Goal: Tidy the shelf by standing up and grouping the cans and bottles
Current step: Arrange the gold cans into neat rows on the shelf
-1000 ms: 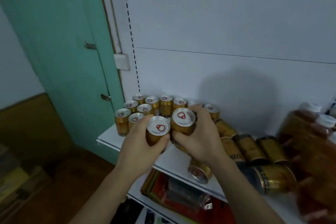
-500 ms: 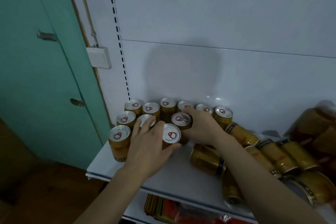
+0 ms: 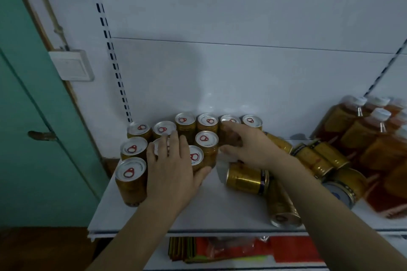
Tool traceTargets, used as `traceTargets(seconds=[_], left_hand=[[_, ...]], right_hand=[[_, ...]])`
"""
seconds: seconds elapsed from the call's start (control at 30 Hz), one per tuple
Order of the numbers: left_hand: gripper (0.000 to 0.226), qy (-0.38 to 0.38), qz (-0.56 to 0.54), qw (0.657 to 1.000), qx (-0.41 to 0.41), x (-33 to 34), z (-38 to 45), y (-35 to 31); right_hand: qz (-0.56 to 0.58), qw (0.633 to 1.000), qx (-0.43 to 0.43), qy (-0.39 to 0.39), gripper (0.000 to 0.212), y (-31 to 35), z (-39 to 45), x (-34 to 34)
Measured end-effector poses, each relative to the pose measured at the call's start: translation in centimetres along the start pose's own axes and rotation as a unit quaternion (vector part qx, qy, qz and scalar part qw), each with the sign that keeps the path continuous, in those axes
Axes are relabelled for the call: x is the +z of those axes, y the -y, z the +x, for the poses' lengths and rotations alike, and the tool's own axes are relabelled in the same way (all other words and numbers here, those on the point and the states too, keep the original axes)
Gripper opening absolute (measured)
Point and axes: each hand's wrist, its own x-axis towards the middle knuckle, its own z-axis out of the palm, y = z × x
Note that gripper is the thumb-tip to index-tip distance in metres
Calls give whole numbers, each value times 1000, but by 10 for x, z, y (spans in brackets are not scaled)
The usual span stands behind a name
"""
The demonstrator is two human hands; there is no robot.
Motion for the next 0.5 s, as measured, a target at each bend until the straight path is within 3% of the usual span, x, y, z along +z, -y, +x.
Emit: traceTargets(seconds=[0.1, 0.17, 0.3, 0.5], left_hand=[[86, -87, -84, 987, 107, -2, 0, -19], [77, -88, -133, 969, 190, -2, 1, -39], [81, 14, -162, 955, 248, 19, 9, -66], [83, 156, -162, 947, 229, 42, 20, -71]], right_hand=[[-23, 998, 42, -42, 70, -13, -23, -16], [-21, 996, 41, -73, 62, -21, -37, -22], [-70, 992, 47, -90, 61, -41, -66, -24], [-84, 989, 43, -110, 76, -61, -114, -18]])
